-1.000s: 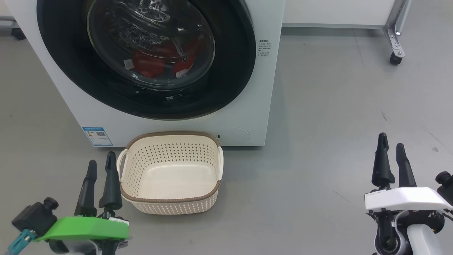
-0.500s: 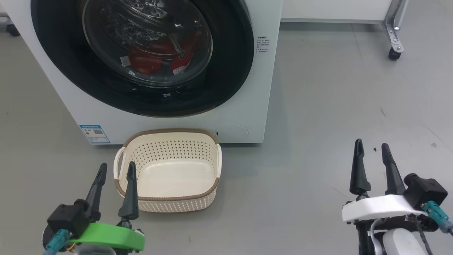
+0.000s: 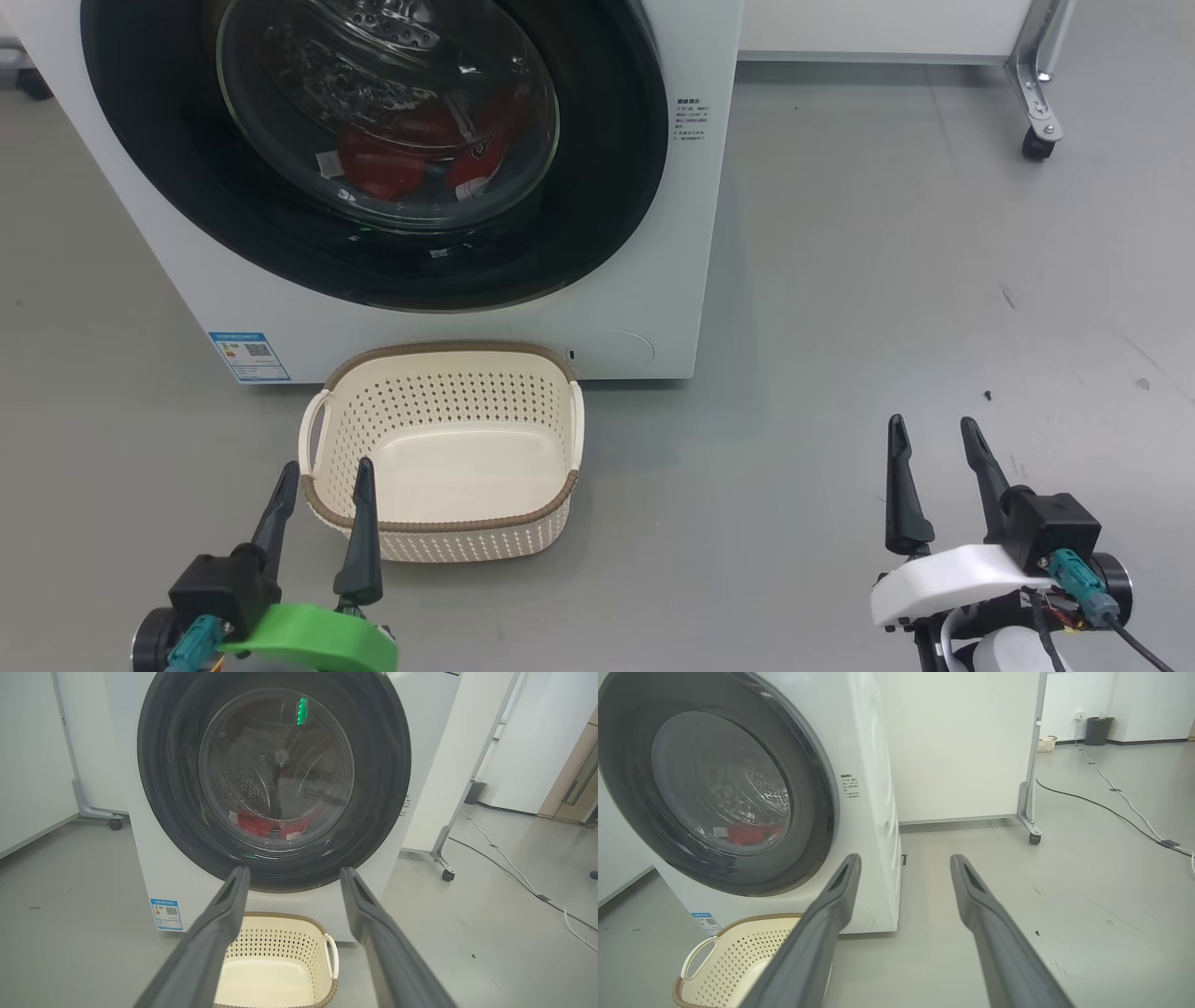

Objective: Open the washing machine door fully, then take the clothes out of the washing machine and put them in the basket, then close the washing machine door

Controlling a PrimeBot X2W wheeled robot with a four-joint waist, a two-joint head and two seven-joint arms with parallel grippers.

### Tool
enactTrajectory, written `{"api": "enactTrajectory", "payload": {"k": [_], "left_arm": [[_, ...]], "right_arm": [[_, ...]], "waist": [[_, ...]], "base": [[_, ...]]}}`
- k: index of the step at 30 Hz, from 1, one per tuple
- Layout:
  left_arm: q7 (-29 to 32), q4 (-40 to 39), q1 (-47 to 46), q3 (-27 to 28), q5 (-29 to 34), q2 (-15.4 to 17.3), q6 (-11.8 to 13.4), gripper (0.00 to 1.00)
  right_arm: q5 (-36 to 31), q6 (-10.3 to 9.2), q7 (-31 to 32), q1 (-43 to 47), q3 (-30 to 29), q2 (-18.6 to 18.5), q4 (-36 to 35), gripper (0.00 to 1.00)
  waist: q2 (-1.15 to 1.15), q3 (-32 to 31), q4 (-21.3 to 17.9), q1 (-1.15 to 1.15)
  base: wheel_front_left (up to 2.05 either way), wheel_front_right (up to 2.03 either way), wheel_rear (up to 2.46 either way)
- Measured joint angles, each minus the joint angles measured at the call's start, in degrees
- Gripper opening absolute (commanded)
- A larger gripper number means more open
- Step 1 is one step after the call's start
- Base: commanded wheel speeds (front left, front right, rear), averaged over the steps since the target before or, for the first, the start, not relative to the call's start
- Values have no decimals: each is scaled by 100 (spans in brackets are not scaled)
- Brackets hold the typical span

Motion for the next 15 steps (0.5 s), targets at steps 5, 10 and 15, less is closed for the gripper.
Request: {"api": "enactTrajectory", "payload": {"k": [5,10,15], "left_arm": [[1,259,62,-44,-1,-10,23,100],[1,479,93,-49,-11,-15,82,100],[1,534,89,-52,-18,-20,98,100]], "right_arm": [[-26,0,1,-3,52,2,65,100],[-26,-4,1,-7,81,4,177,100],[-26,-5,1,-14,109,10,302,100]], "waist": [[0,3,-12,0],[0,11,-17,0],[0,10,-15,0]], "base": [[0,0,0],[0,0,0],[0,0,0]]}}
